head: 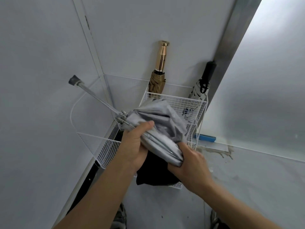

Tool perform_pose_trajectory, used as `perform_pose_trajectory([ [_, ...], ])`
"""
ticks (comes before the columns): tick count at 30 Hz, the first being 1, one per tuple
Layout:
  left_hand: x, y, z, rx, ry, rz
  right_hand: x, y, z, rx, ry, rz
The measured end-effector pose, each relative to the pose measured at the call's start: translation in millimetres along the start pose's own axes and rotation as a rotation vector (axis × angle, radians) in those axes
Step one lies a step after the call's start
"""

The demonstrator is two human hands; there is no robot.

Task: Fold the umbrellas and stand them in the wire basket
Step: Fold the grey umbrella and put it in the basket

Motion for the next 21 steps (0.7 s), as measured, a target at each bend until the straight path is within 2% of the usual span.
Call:
perform_pose_trajectory([
  [4,-0.5,8.2,-4.6,0.079,-0.024,-0.083,-6.3,-24.7,11.8,-0.573,-0.208,-0.467],
  [6,1.8,10.4,-6.2,0.084,-0.058,-0.053,-6.7,-26.3,13.3,-0.722,-0.256,-0.473],
  [7,3.9,9.4,-5.8,0.083,-0.089,-0.055,-8.1,-24.5,12.6,-0.721,-0.265,-0.459],
  [9,7.3,8.3,-6.1,0.128,-0.187,-0.125,-9.8,-17.8,10.7,-0.539,-0.229,-0.301],
  [11,7.1,10.7,-8.8,0.251,-0.258,-0.184,-12.8,-12.0,13.7,-0.244,-0.102,0.110],
  [12,6.2,13.4,-10.4,0.315,-0.269,-0.188,-16.4,-10.7,17.4,-0.148,-0.050,0.242],
  [14,3.4,15.7,-12.2,0.357,-0.275,-0.181,-22.0,-11.1,22.3,-0.074,-0.005,0.276],
  [17,5.1,9.8,-9.3,0.222,-0.250,-0.149,-18.5,-18.0,17.2,-0.172,-0.040,0.174],
  [19,7.1,7.8,-9.9,0.118,-0.187,-0.066,-16.8,-18.2,13.5,-0.327,-0.081,-0.011],
  [21,8.8,10.3,-11.9,0.081,-0.128,-0.011,-17.2,-18.8,12.9,-0.535,-0.122,-0.258],
])
Point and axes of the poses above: each hand's wrist, its own z-axis away from the middle knuckle, its own y-axis out of the back of the hand, x = y × z, the point moved 4 cm from there along -z, towards the middle knuckle, and after that the axes turned 15 degrees about -y, right-handed, at the moved point
